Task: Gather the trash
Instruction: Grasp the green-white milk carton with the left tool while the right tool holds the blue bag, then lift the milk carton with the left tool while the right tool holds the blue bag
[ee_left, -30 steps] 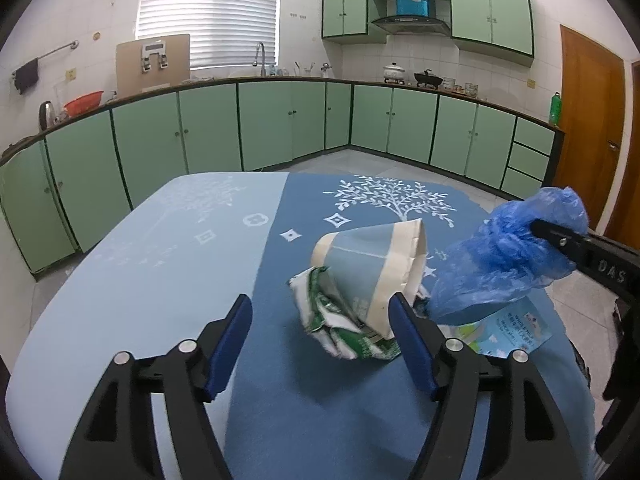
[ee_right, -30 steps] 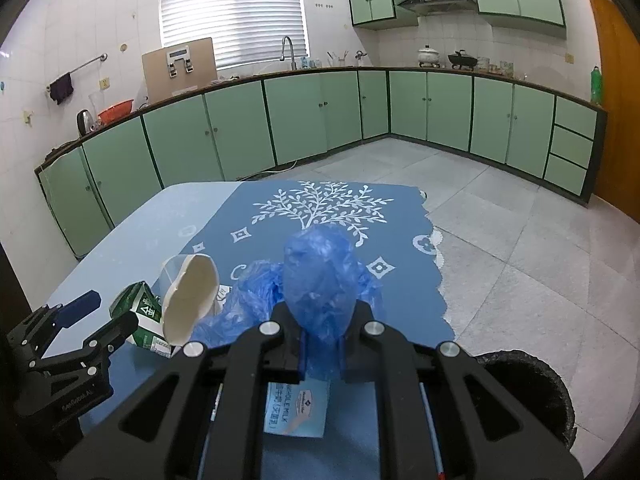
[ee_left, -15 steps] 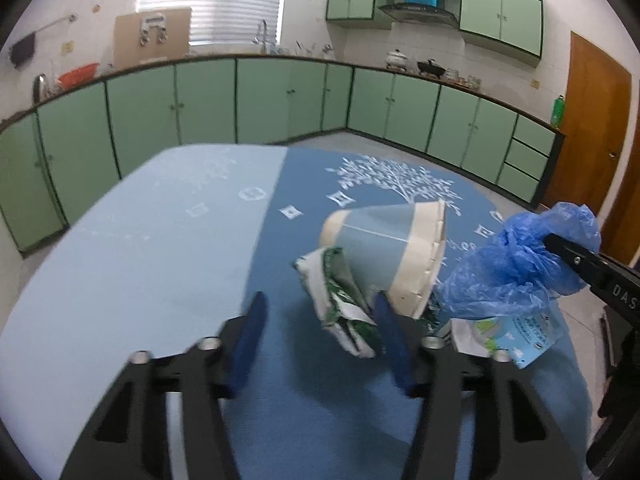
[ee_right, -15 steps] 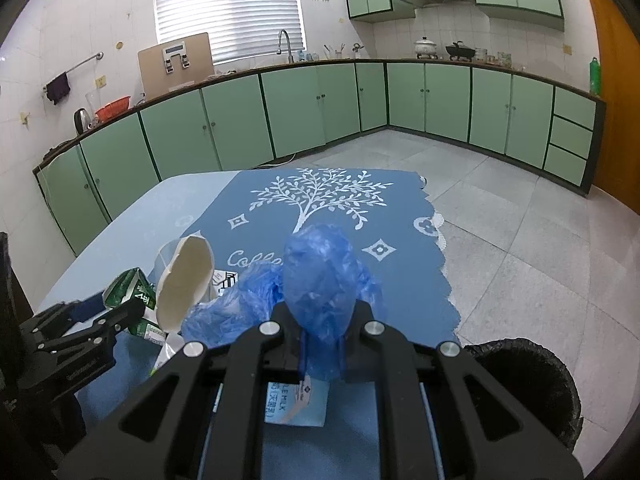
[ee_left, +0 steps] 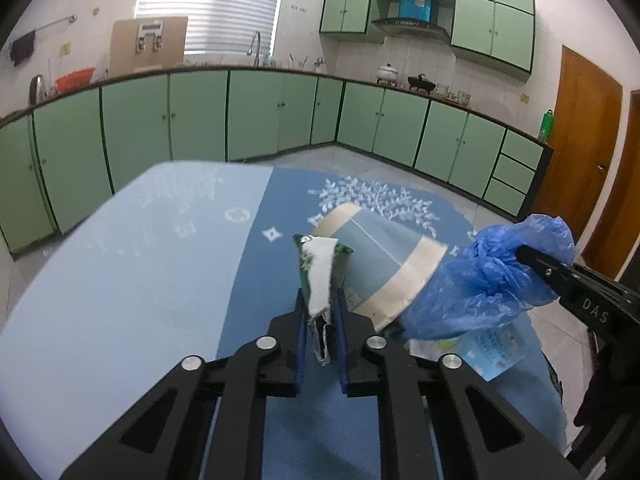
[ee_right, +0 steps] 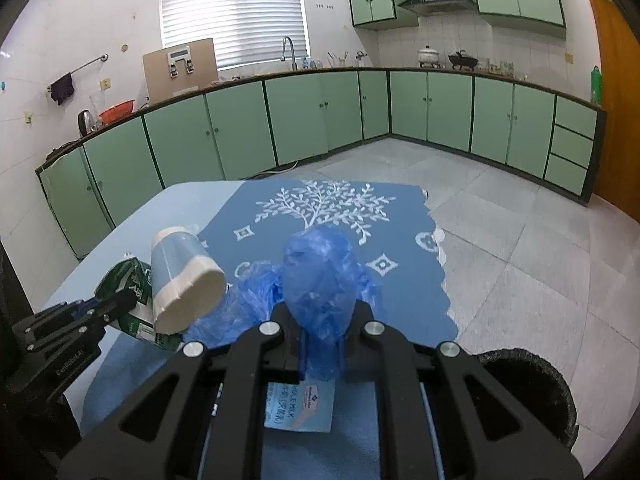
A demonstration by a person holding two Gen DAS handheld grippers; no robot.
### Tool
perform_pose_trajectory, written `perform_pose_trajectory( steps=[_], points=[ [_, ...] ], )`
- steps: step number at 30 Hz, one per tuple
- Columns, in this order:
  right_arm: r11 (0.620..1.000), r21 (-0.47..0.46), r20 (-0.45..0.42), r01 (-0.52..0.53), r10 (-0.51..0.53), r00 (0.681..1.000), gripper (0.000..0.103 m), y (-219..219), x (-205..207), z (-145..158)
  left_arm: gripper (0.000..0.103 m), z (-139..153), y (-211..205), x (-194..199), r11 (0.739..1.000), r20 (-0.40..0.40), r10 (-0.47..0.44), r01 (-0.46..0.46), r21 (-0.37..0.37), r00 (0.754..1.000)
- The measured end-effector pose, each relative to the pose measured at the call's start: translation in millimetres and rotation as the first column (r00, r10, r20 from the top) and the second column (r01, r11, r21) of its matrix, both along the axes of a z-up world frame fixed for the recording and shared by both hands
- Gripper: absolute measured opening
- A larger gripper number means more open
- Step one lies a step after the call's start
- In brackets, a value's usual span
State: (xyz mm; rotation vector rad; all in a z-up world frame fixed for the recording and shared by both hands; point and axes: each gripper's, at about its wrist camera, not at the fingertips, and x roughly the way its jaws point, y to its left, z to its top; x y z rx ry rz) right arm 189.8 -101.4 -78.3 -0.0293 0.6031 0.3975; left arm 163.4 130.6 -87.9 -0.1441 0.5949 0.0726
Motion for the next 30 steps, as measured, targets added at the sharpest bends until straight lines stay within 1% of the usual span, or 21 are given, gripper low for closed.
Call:
perform_pose_trajectory(
  steps=[2,5,11,17,20,23,30],
  points=[
    [1.0,0.002,0.012,-0.001,0.001,1.0,0.01,0.4,-2.0,5.3,0.008,6.8,-3.0,-2.1,1.0,0.024,-0.001,0.0,0.024,1.0],
    [1.0,0.004,0.028,-0.002,0.001,1.0,0.009,0.7,-4.5,13.0,0.007,16.2,-8.3,-6.6,0.998,0.058,-0.003,0.0,0.061,0.998],
    [1.0,0.002,0.05,-0.005,0.005,0.999,0.009,0.5,-10.5,23.4,0.006,23.4,-2.3,-13.5,0.998,0.08,0.021,-0.026,0.062,0.997],
    [1.0,0.0,0.07,-0.006,0.006,0.998,0.009,2.3,-15.9,32.5,0.006,39.2,0.6,-23.4,0.998,0.122,0.028,-0.036,0.058,0.992],
    [1.0,-0.003,0.075,-0.013,0.013,0.997,0.009,4.6,-19.2,35.2,0.006,40.6,-4.8,-22.4,0.994,0.118,0.011,-0.024,0.109,0.993],
    [1.0,-0.005,0.08,-0.016,0.016,0.997,0.009,4.7,-24.5,36.3,0.006,36.1,-1.0,-21.7,0.997,0.094,0.017,-0.024,0.076,0.995],
    [1.0,-0.003,0.088,0.008,-0.007,0.996,0.008,-1.4,-30.5,42.2,0.006,33.5,4.5,-25.5,0.997,0.087,0.03,-0.036,0.064,0.996]
  ],
)
